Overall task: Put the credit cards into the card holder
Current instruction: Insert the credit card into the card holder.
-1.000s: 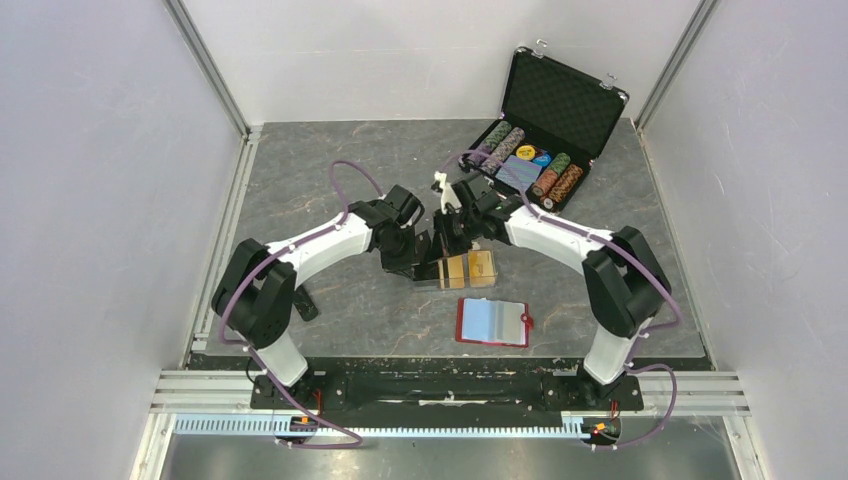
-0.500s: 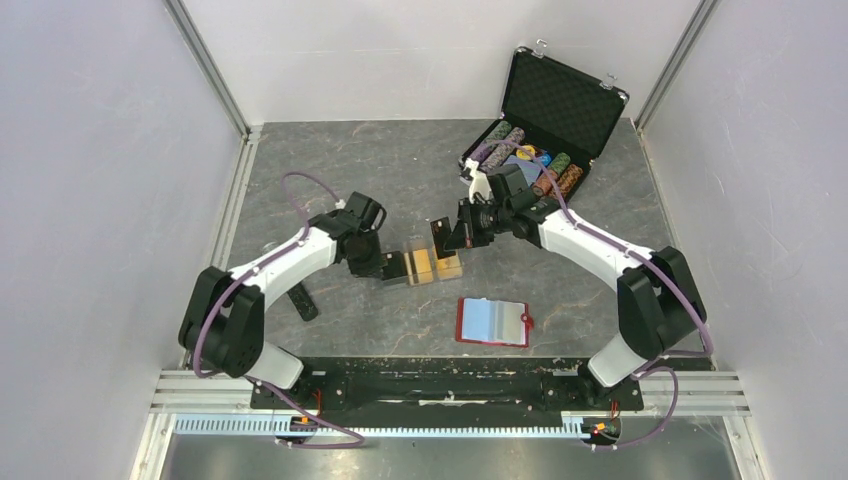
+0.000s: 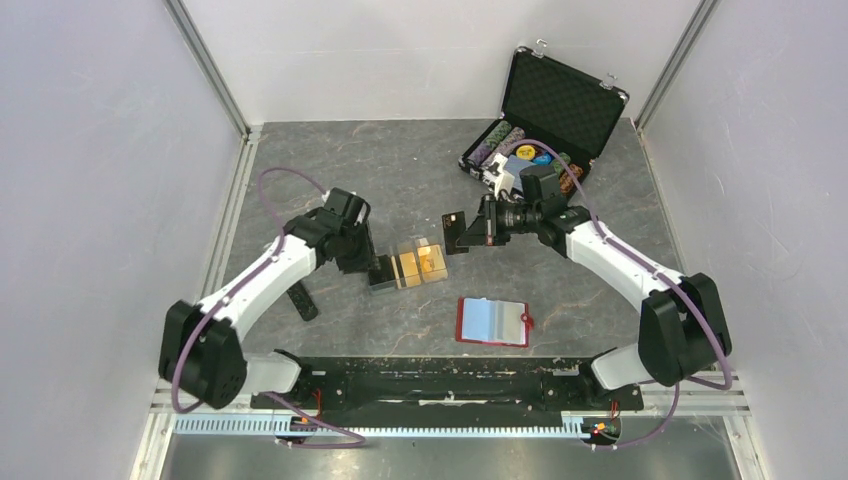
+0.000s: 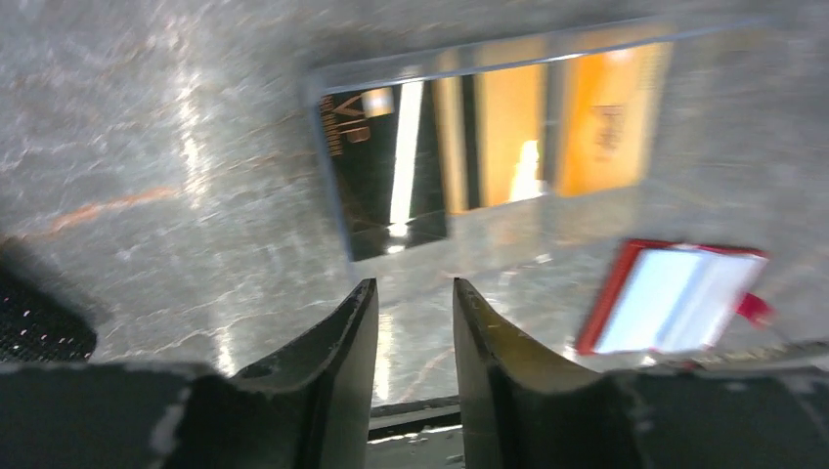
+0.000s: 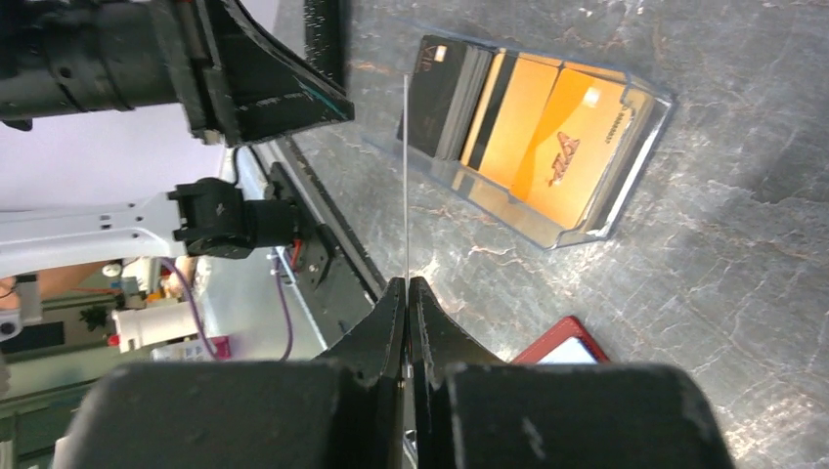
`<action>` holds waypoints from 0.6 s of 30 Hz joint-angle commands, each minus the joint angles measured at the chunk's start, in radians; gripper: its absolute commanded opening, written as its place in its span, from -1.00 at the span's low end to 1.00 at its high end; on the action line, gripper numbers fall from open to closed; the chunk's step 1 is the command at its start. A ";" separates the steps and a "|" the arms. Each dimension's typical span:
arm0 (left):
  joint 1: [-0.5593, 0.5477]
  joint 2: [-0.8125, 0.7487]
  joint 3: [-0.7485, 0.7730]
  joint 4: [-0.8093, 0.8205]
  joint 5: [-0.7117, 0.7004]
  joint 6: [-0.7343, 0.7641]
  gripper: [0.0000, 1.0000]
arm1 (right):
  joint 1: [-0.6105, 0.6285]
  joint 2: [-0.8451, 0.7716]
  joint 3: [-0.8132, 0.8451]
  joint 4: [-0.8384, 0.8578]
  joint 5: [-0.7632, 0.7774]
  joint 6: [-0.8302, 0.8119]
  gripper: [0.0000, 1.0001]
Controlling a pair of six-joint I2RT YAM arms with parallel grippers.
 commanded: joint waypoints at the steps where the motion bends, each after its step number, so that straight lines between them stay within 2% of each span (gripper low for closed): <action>1: -0.010 -0.138 0.076 0.139 0.163 0.044 -0.09 | -0.020 -0.072 -0.040 0.104 -0.137 0.056 -0.98; 5: -0.022 -0.142 0.021 0.430 0.438 -0.051 0.05 | -0.022 -0.126 -0.096 0.169 -0.192 0.117 -0.97; 11: -0.084 -0.056 -0.076 0.943 0.623 -0.278 0.13 | -0.023 -0.198 -0.176 0.311 -0.260 0.233 -0.96; 13: -0.098 -0.015 -0.087 1.050 0.658 -0.328 0.15 | -0.022 -0.213 -0.195 0.329 -0.267 0.250 -0.94; 16: -0.132 0.044 -0.065 1.097 0.687 -0.340 0.12 | -0.023 -0.230 -0.230 0.369 -0.276 0.285 -0.88; 18: -0.153 0.067 -0.057 1.132 0.695 -0.355 -0.02 | -0.023 -0.237 -0.246 0.375 -0.276 0.287 -0.86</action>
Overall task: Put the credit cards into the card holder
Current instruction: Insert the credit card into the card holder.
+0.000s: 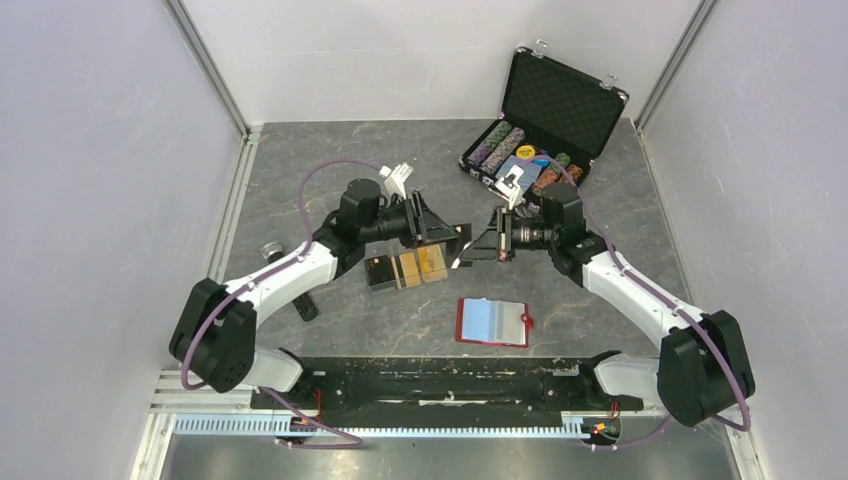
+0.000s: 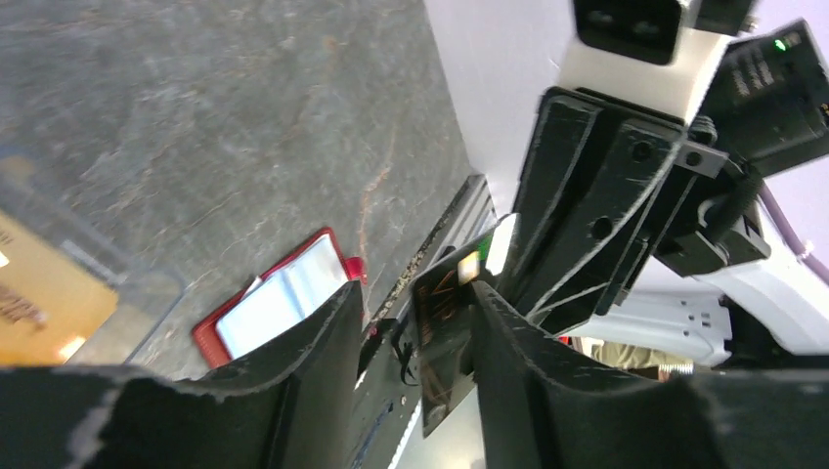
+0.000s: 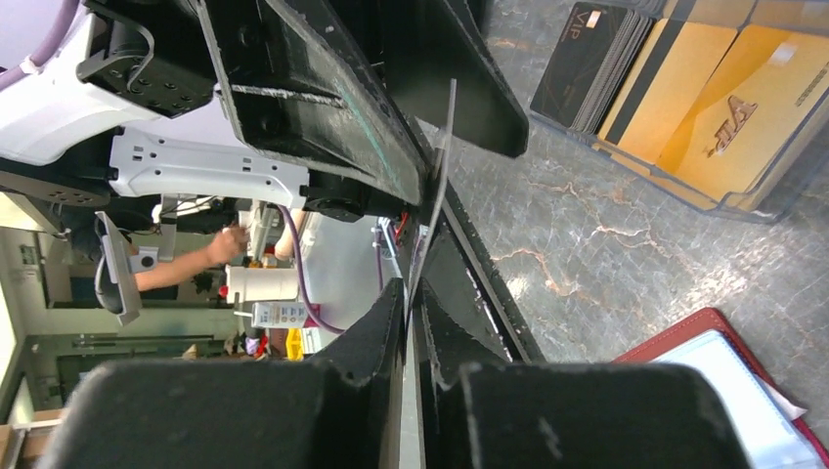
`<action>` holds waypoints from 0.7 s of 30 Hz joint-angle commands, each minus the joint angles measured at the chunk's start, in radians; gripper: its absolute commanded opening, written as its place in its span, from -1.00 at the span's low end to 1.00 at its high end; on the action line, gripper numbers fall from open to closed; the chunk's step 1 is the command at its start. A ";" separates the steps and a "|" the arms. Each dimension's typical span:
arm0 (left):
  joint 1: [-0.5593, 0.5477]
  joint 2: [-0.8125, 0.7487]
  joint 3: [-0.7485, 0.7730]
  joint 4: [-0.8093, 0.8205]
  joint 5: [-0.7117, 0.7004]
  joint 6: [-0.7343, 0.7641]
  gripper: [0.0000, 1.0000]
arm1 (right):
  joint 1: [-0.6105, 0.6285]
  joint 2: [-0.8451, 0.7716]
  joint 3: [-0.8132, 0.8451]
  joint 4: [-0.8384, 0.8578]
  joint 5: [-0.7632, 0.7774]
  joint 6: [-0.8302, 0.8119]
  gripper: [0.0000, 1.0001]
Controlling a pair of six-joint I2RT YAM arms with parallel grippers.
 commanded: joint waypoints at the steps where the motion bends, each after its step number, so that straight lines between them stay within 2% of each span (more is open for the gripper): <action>1: -0.047 0.043 0.024 0.233 0.093 -0.098 -0.15 | 0.004 -0.035 -0.033 0.098 -0.052 0.048 -0.84; 3: -0.056 0.056 0.023 0.261 0.100 -0.112 -0.48 | 0.004 -0.038 -0.041 0.097 -0.045 0.048 -0.84; 5: -0.058 0.062 0.017 0.279 0.102 -0.123 -0.95 | 0.004 -0.039 -0.042 0.098 -0.035 0.045 -0.76; 8: -0.058 0.039 -0.005 0.284 0.076 -0.129 -0.95 | -0.005 -0.057 -0.050 0.095 0.003 0.043 -0.34; 12: -0.058 0.016 -0.027 0.294 0.062 -0.139 -0.95 | -0.037 -0.103 -0.079 0.100 0.065 0.049 0.32; 14: -0.058 0.010 -0.042 0.323 0.065 -0.159 -0.96 | -0.046 -0.115 -0.097 0.145 0.062 0.076 0.42; 15: -0.058 0.006 -0.051 0.343 0.064 -0.169 -0.95 | -0.048 -0.117 -0.111 0.184 0.054 0.101 0.42; 17: -0.058 0.001 -0.066 0.377 0.062 -0.188 -0.96 | -0.049 -0.122 -0.137 0.258 0.038 0.153 0.28; 18: -0.058 0.001 -0.072 0.391 0.060 -0.196 -0.95 | -0.050 -0.122 -0.152 0.288 0.033 0.182 0.19; 20: -0.058 -0.002 -0.079 0.404 0.058 -0.204 -0.96 | -0.049 -0.122 -0.184 0.368 0.027 0.241 -0.13; 21: -0.058 -0.002 -0.080 0.408 0.056 -0.208 -0.95 | -0.050 -0.122 -0.197 0.418 0.020 0.270 -0.21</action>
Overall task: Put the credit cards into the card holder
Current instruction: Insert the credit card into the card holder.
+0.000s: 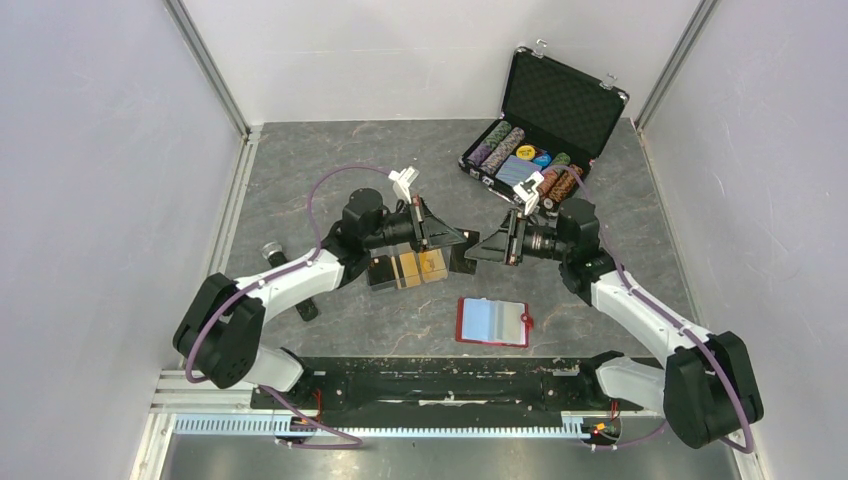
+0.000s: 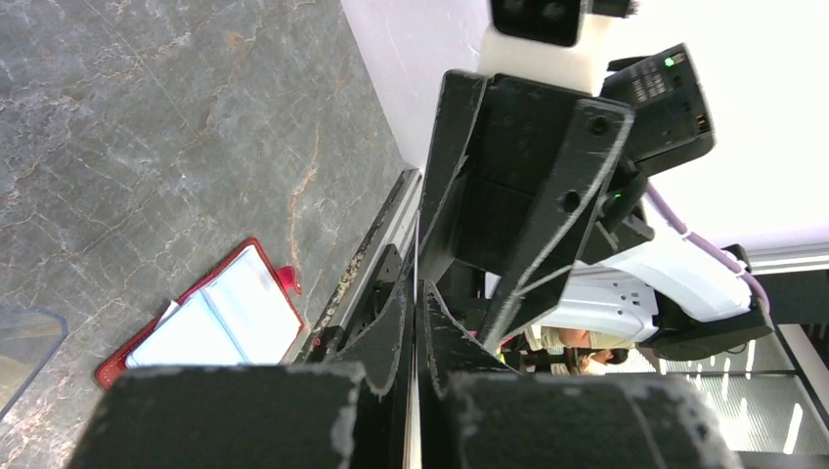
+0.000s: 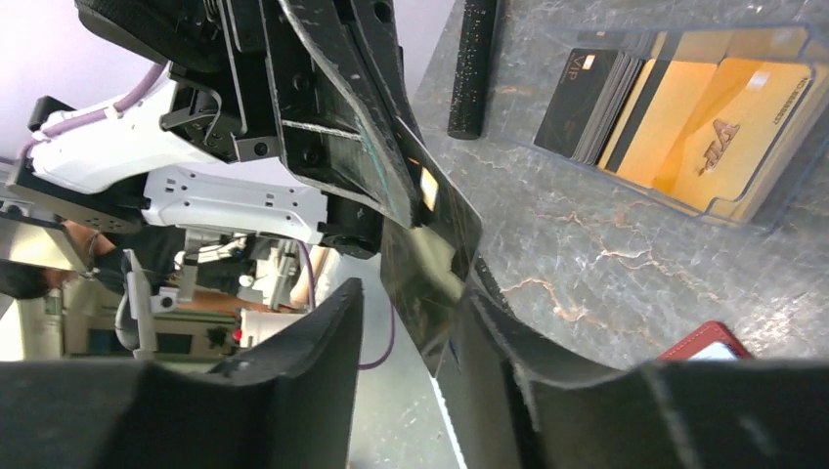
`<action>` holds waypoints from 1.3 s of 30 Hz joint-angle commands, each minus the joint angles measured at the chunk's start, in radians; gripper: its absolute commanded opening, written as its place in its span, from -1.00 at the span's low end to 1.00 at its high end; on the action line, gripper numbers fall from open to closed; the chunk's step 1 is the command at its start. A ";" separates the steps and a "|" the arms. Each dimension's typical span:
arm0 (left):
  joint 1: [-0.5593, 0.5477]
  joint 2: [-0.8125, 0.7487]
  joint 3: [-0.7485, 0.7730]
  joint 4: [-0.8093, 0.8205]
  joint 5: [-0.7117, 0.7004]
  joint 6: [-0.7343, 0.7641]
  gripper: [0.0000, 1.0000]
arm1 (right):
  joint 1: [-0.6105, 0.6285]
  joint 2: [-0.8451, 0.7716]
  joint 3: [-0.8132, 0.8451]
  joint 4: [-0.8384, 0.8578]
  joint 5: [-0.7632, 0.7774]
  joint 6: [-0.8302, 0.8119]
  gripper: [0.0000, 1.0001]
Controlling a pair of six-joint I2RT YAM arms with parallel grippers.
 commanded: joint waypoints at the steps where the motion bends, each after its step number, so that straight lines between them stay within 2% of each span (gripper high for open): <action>1: -0.003 -0.045 -0.009 0.106 -0.005 -0.059 -0.95 | -0.001 -0.012 -0.067 0.264 -0.028 0.166 -0.31; 3: -0.003 -0.043 -0.009 0.105 -0.004 -0.061 -0.94 | -0.001 -0.005 -0.084 0.312 -0.039 0.201 -0.63; 5: -0.004 -0.042 -0.014 0.105 -0.005 -0.062 -0.79 | -0.002 -0.007 -0.088 0.306 -0.034 0.195 -0.96; 6: -0.003 -0.043 -0.017 0.103 -0.007 -0.063 -0.67 | -0.003 -0.010 -0.087 0.286 -0.029 0.180 -1.00; 9: -0.004 -0.054 -0.031 0.059 -0.024 -0.047 -0.41 | -0.007 -0.020 -0.065 0.130 0.004 0.065 -1.00; 13: -0.008 -0.065 -0.027 -0.109 -0.048 0.032 -0.37 | -0.035 -0.039 -0.056 -0.093 0.073 -0.086 -1.00; 18: -0.057 -0.052 0.038 -0.469 -0.140 0.215 -0.37 | -0.077 -0.061 -0.077 -0.330 0.142 -0.261 -1.00; 20: -0.091 -0.021 0.079 -0.601 -0.188 0.280 -0.41 | -0.082 -0.060 -0.076 -0.429 0.179 -0.339 -1.00; 24: -0.169 0.068 0.135 -0.721 -0.254 0.348 -0.55 | -0.086 -0.055 -0.094 -0.558 0.225 -0.453 -1.00; 31: -0.292 0.247 0.259 -0.843 -0.325 0.418 -0.76 | -0.089 -0.081 -0.154 -0.657 0.261 -0.540 -1.00; 39: -0.324 0.358 0.343 -0.934 -0.364 0.454 -0.93 | -0.098 -0.102 -0.178 -0.726 0.308 -0.577 -1.00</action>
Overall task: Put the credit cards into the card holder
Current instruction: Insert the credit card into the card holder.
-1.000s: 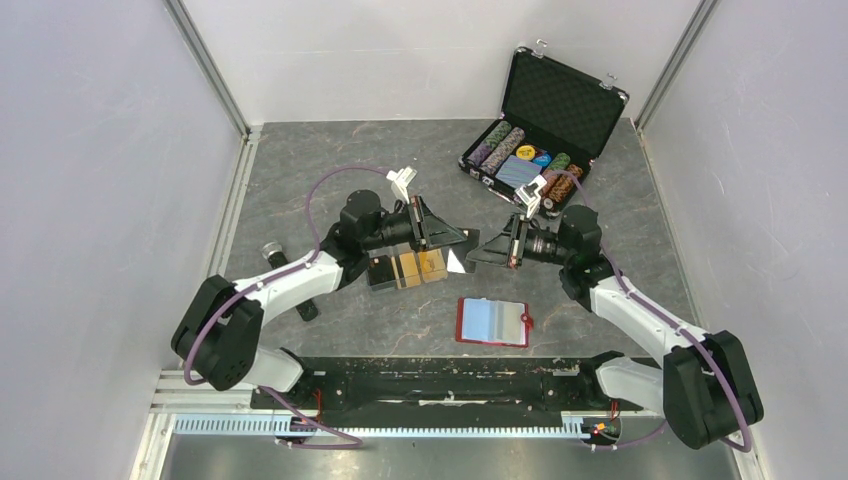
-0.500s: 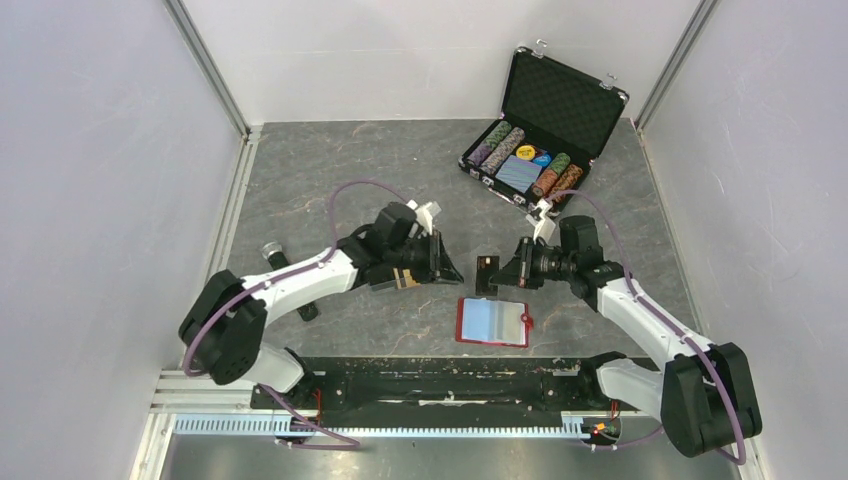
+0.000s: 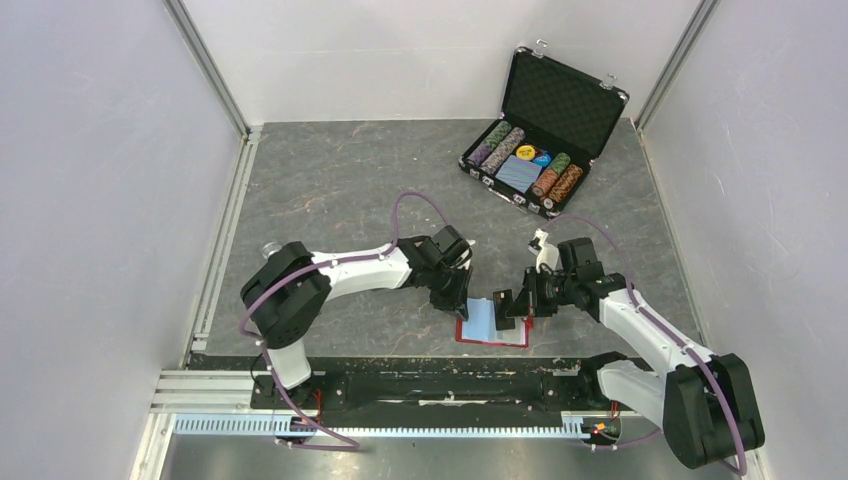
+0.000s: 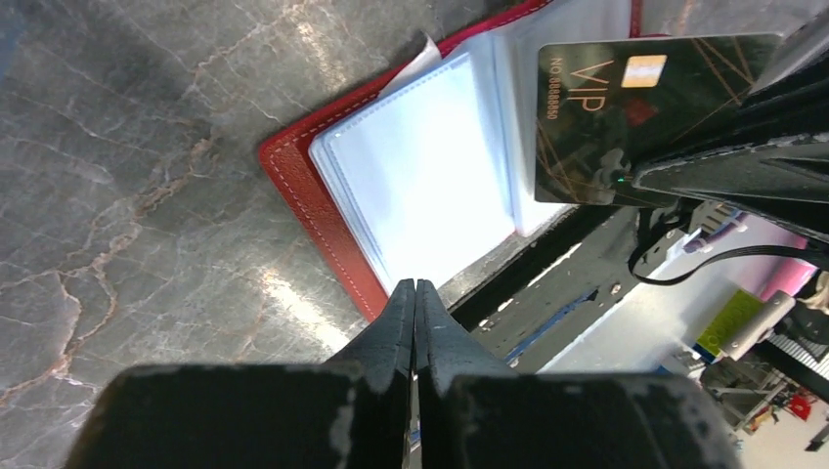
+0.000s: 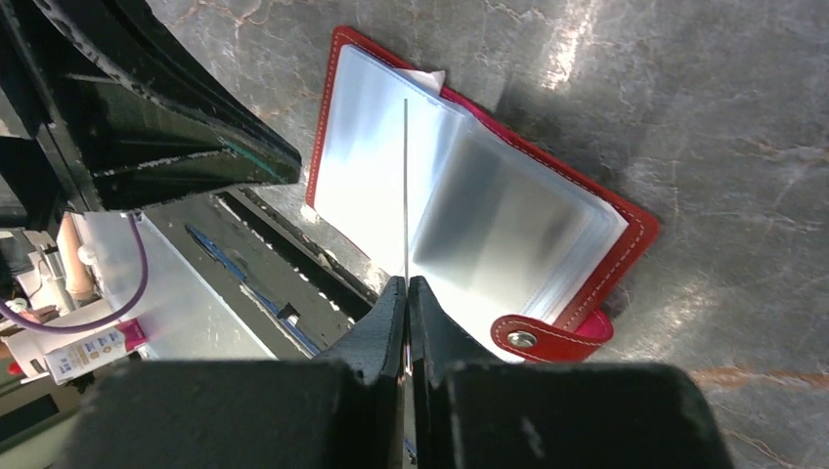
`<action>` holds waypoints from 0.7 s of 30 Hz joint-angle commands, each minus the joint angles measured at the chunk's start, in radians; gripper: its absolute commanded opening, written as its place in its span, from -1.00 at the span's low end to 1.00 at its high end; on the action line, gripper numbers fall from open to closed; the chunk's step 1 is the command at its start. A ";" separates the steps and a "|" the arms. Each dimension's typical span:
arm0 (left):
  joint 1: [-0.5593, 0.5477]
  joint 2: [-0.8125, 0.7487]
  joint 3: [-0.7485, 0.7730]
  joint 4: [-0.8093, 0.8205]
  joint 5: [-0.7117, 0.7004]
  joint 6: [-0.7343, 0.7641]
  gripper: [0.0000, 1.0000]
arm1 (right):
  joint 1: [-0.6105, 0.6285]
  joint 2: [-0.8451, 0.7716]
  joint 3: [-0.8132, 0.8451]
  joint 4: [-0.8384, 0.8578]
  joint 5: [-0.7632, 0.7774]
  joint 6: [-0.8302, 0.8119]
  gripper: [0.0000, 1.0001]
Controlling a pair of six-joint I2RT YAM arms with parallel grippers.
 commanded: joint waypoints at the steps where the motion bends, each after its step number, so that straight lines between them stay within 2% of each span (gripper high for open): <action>1: -0.003 0.027 0.060 -0.075 -0.056 0.074 -0.94 | -0.011 -0.003 -0.013 -0.029 0.030 -0.040 -1.00; 14: -0.012 0.110 0.092 -0.158 -0.107 0.104 -0.95 | -0.017 0.054 -0.059 0.066 -0.061 0.064 -1.00; 21: -0.021 0.145 0.109 -0.174 -0.106 0.113 -0.96 | -0.022 0.103 -0.080 0.074 -0.036 0.072 -1.00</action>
